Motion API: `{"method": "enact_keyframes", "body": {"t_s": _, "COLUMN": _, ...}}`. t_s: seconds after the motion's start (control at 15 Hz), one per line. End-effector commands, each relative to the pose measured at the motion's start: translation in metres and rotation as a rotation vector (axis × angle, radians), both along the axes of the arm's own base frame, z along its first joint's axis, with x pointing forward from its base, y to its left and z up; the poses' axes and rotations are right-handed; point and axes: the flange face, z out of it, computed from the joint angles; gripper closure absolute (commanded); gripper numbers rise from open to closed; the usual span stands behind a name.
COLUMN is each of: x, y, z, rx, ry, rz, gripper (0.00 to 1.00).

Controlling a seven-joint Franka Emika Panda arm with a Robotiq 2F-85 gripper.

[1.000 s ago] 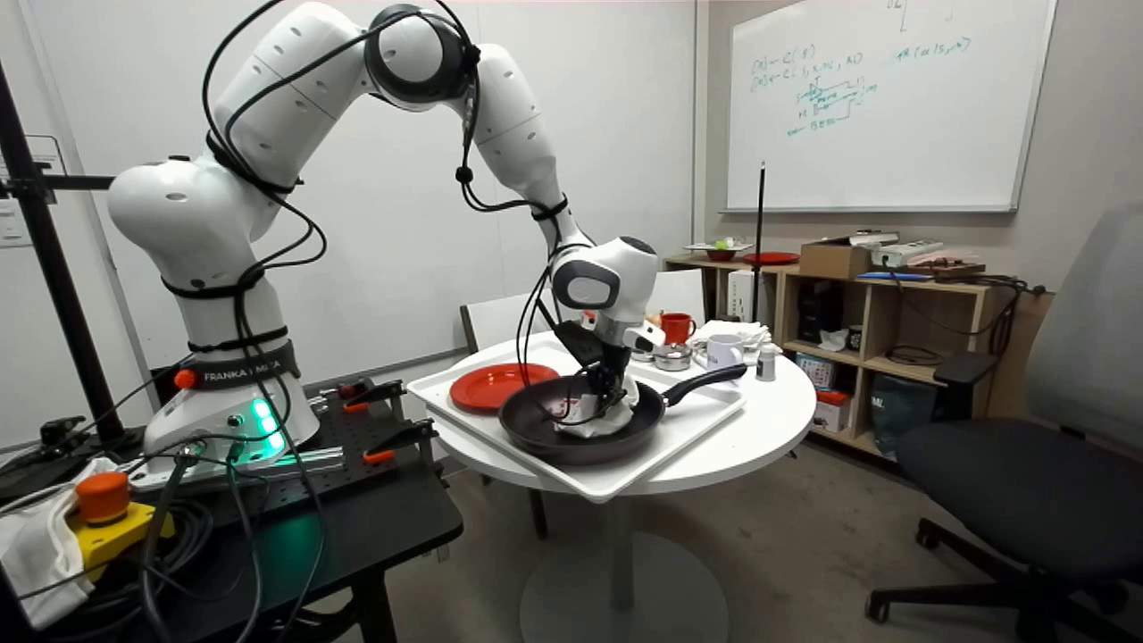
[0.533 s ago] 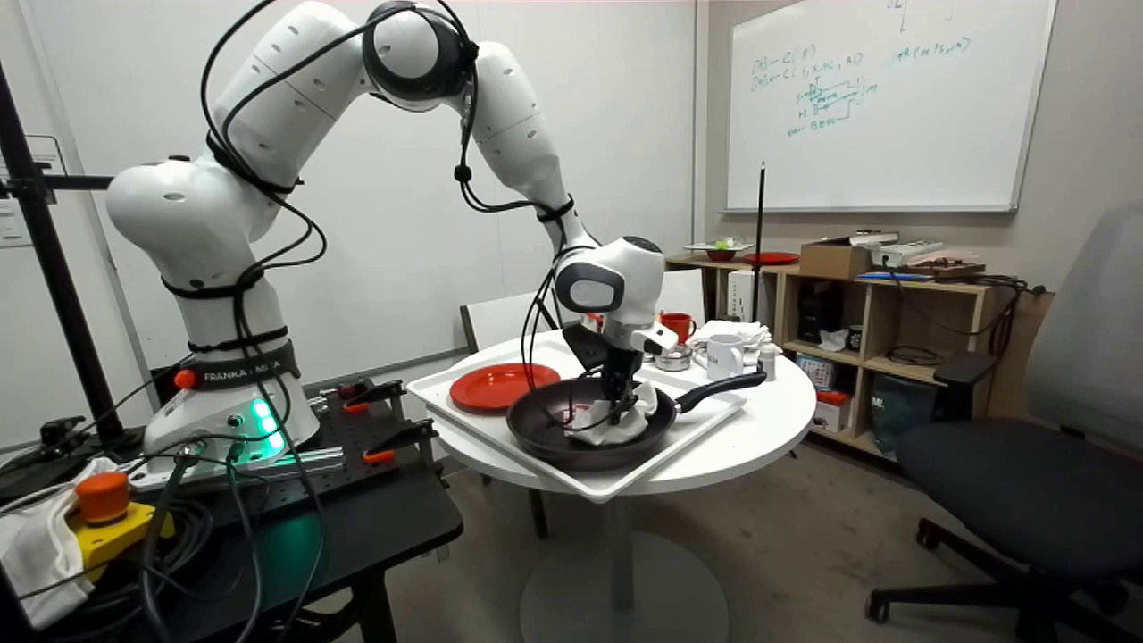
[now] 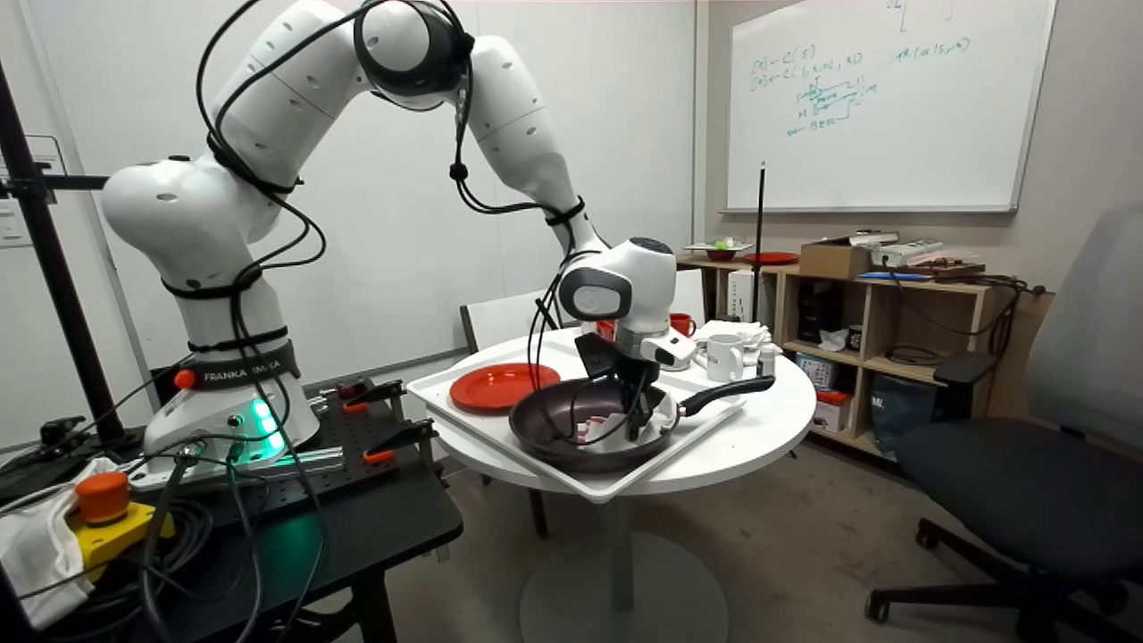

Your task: Use the towel to wipe the pan.

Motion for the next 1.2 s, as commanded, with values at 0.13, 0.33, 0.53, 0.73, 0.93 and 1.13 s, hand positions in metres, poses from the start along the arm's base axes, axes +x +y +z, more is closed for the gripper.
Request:
{"method": "enact_keyframes", "body": {"t_s": 0.13, "x": -0.018, "y": -0.019, "z": -0.020, "rx": -0.049, "ry": -0.002, "rz": -0.083, "gripper": 0.95}}
{"method": "enact_keyframes", "body": {"t_s": 0.33, "x": -0.014, "y": -0.006, "z": -0.024, "rx": -0.039, "ry": 0.004, "rz": -0.058, "gripper": 0.95}}
{"method": "enact_keyframes", "body": {"t_s": 0.53, "x": -0.008, "y": 0.013, "z": -0.028, "rx": -0.035, "ry": 0.010, "rz": -0.009, "gripper": 0.95}}
{"method": "enact_keyframes", "body": {"t_s": 0.73, "x": -0.005, "y": 0.039, "z": -0.031, "rx": -0.034, "ry": 0.019, "rz": 0.062, "gripper": 0.95}}
{"method": "enact_keyframes", "body": {"t_s": 0.93, "x": -0.001, "y": 0.063, "z": -0.030, "rx": -0.040, "ry": 0.018, "rz": 0.130, "gripper": 0.95}}
{"method": "enact_keyframes", "body": {"t_s": 1.13, "x": 0.000, "y": 0.086, "z": -0.030, "rx": -0.044, "ry": 0.019, "rz": 0.197, "gripper": 0.95}}
